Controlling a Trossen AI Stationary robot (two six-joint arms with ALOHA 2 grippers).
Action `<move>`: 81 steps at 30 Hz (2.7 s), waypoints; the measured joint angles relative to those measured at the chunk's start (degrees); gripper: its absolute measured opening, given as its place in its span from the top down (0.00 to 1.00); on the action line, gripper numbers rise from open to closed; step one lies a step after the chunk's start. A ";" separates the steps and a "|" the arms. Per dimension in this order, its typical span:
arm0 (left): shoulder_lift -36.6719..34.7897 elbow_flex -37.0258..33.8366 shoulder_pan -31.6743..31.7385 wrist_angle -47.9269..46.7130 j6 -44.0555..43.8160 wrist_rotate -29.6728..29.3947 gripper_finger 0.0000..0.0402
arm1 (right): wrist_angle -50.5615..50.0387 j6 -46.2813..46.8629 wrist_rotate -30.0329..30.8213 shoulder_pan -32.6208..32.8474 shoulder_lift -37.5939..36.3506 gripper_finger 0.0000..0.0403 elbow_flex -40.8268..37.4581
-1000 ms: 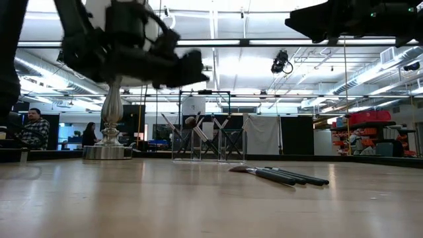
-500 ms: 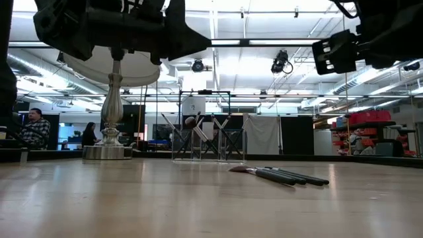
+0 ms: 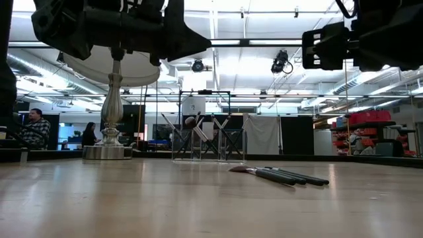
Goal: Put items in baskets/containers
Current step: Put the black eyeliner brush into the transparent organizer
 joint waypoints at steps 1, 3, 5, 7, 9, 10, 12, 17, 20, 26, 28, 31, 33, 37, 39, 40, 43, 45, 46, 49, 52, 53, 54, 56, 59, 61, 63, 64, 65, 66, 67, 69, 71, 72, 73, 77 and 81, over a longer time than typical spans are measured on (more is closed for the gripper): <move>0.00 0.00 0.00 0.10 -0.21 0.02 0.73 | -0.03 0.83 0.00 0.02 0.02 0.49 0.00; 0.00 0.00 0.02 0.14 -0.83 0.02 0.73 | -0.02 3.20 0.00 0.02 0.02 0.49 0.00; 0.00 0.00 0.16 0.09 -1.78 0.01 0.73 | 0.00 7.30 -0.02 0.04 0.02 0.49 0.00; 0.00 0.00 0.17 0.10 -2.85 0.02 0.73 | -0.09 12.12 -0.02 0.10 0.02 0.49 0.00; 0.00 0.00 0.17 0.19 -2.85 0.02 0.73 | -0.36 15.09 0.17 0.87 0.13 0.49 0.00; 0.00 0.00 0.18 0.28 -2.85 0.02 0.73 | -0.15 15.18 0.44 1.76 0.61 0.49 0.00; 0.00 0.00 0.44 0.29 -2.87 0.09 0.73 | 0.72 15.34 2.34 4.45 1.98 0.49 0.00; 0.00 -0.02 0.83 0.10 -5.72 0.04 0.73 | 7.50 19.58 11.06 11.61 7.25 0.49 0.00; 0.00 -0.02 0.75 0.00 -8.45 0.21 0.73 | 10.67 23.92 15.63 14.70 9.38 0.49 0.00; 0.09 -0.04 -0.22 1.77 -9.36 4.45 0.73 | 11.39 29.37 22.61 22.77 15.36 0.49 1.59; 0.09 -0.04 -0.81 2.70 -10.57 4.78 0.73 | 11.48 29.99 26.05 25.29 18.49 0.49 3.31; 0.09 0.70 -1.72 2.58 -12.31 4.92 0.73 | 11.51 30.48 27.87 28.17 23.44 0.49 6.16; 0.44 1.69 -2.34 2.73 -13.03 4.79 0.73 | 11.94 31.59 28.00 29.78 26.63 0.49 8.34; 0.82 4.67 -3.83 1.54 -13.38 4.78 0.73 | 11.99 30.89 30.07 32.16 32.23 0.49 11.91; 0.86 5.87 -4.87 0.90 -13.36 4.72 0.73 | 12.23 31.89 31.11 32.97 34.37 0.49 13.04; 0.92 6.77 -5.43 0.19 -13.36 4.76 0.73 | 12.96 32.51 31.38 33.40 35.28 0.49 13.47; 0.90 9.31 -7.00 -2.20 -13.31 4.44 0.73 | 14.51 32.98 32.66 34.74 37.76 0.49 14.52; 0.92 10.84 -7.97 -4.40 -13.32 3.61 0.73 | 14.49 33.52 33.90 35.45 39.40 0.49 15.13; 0.90 11.65 -8.38 -5.60 -13.34 3.40 0.73 | 14.49 34.20 33.93 35.75 40.08 0.49 15.39; 0.90 13.18 -9.54 -9.18 -13.37 1.70 0.73 | 14.94 35.90 34.34 36.56 41.62 0.49 15.93; 0.90 13.92 -10.40 -10.67 -13.65 -0.27 0.73 | 15.63 35.69 36.13 37.37 42.43 0.49 15.96; 0.90 13.92 -10.69 -10.99 -14.04 -0.91 0.73 | 15.70 35.48 36.76 37.48 42.63 0.49 15.96; 0.90 13.90 -10.96 -11.24 -14.61 -1.39 0.73 | 15.58 35.42 37.49 37.59 42.82 0.50 15.90; 0.90 13.92 -11.29 -11.71 -15.25 -1.71 0.73 | 15.52 35.43 38.62 37.69 43.66 0.51 15.85; 0.90 13.92 -11.67 -12.51 -16.58 -1.78 0.73 | 15.17 35.43 39.11 37.66 44.93 0.58 15.82; 0.90 13.90 -11.85 -13.10 -17.15 -1.78 0.73 | 15.28 35.25 39.83 37.66 45.27 0.66 15.80; 0.90 13.90 -11.89 -13.17 -17.82 -1.77 0.73 | 15.37 34.68 40.34 37.50 45.56 0.77 15.78; 0.90 13.90 -11.89 -13.31 -17.92 -1.75 0.73 | 15.38 34.24 40.68 37.43 45.63 0.83 15.74; 0.90 13.90 -11.89 -13.53 -18.17 -1.77 0.73 | 15.37 33.82 41.04 37.33 45.71 0.89 15.59; 0.90 13.90 -11.89 -13.72 -18.82 -1.76 0.73 | 15.52 33.41 41.16 37.13 45.74 0.94 15.44; 0.90 13.90 -11.90 -14.06 -20.40 -1.45 0.73 | 15.81 33.04 41.00 36.90 45.75 0.96 15.20; 1.01 13.90 -11.89 -15.92 -24.22 2.13 0.73 | 16.63 32.96 39.96 36.18 45.75 0.96 14.57; 2.43 13.92 -12.09 -16.64 -27.33 6.56 0.73 | 17.36 32.79 39.07 35.36 45.75 0.93 13.98; 3.58 13.92 -12.36 -16.66 -28.73 7.74 0.73 | 17.70 32.16 38.57 34.89 45.75 0.93 13.73; 5.15 14.14 -12.58 -16.70 -29.83 8.21 0.73 | 17.91 31.41 38.18 34.41 45.69 0.94 13.56; 12.81 17.46 -13.17 -17.18 -33.43 9.83 0.73 | 18.07 26.69 36.01 32.59 44.66 0.98 13.13; 19.48 24.95 -12.34 -22.74 -37.20 14.16 0.73 | 13.53 21.11 39.18 30.05 40.79 0.96 12.74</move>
